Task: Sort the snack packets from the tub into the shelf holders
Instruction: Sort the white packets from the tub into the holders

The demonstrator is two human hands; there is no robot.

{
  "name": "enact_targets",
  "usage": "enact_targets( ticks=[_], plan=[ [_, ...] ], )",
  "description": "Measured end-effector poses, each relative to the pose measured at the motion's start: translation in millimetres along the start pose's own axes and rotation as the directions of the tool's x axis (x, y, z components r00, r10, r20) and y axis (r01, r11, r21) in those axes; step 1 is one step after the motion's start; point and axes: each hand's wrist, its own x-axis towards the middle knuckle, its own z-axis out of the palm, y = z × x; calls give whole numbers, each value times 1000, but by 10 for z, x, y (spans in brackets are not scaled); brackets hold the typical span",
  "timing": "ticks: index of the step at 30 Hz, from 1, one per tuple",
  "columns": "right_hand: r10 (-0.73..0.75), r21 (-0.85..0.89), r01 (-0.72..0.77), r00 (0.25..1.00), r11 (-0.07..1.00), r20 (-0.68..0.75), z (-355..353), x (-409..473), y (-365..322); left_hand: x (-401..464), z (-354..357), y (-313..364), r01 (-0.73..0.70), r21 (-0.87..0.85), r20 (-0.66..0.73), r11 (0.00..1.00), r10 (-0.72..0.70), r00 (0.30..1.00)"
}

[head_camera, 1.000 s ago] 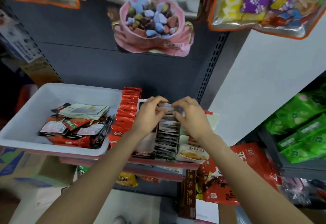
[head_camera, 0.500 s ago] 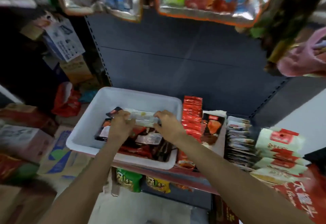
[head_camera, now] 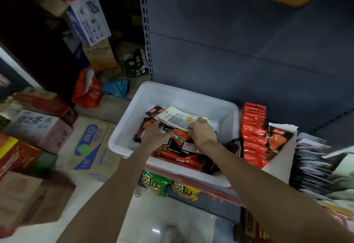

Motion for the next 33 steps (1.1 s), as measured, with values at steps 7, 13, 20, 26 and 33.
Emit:
enact_targets(
  ticks=[7, 13, 20, 26, 33],
  plan=[
    [13, 418, 66, 983, 906, -183, -140, -211, 131, 28, -9, -12, -52, -235, -10, 971, 51, 999],
    [55, 859, 40, 995, 510, -80, -408, -410, 394, -115, 117, 369, -175, -424, -9, 889, 189, 982],
    [138, 919, 91, 978, 384, -154, -707, -738, 891, -401, 455, 888, -345, -452, -130, 823, 322, 938],
    [255, 890, 184, 916, 416, -309, -1011, -1199, 1651, -779, 1098, 1605, -475, -408, -162, 780, 450, 878],
    [406, 867, 206, 819, 453, -406, -1231, -1849, 2750, -1201, 2054, 2446, -533, -406, -58, 743, 561, 826]
  ],
)
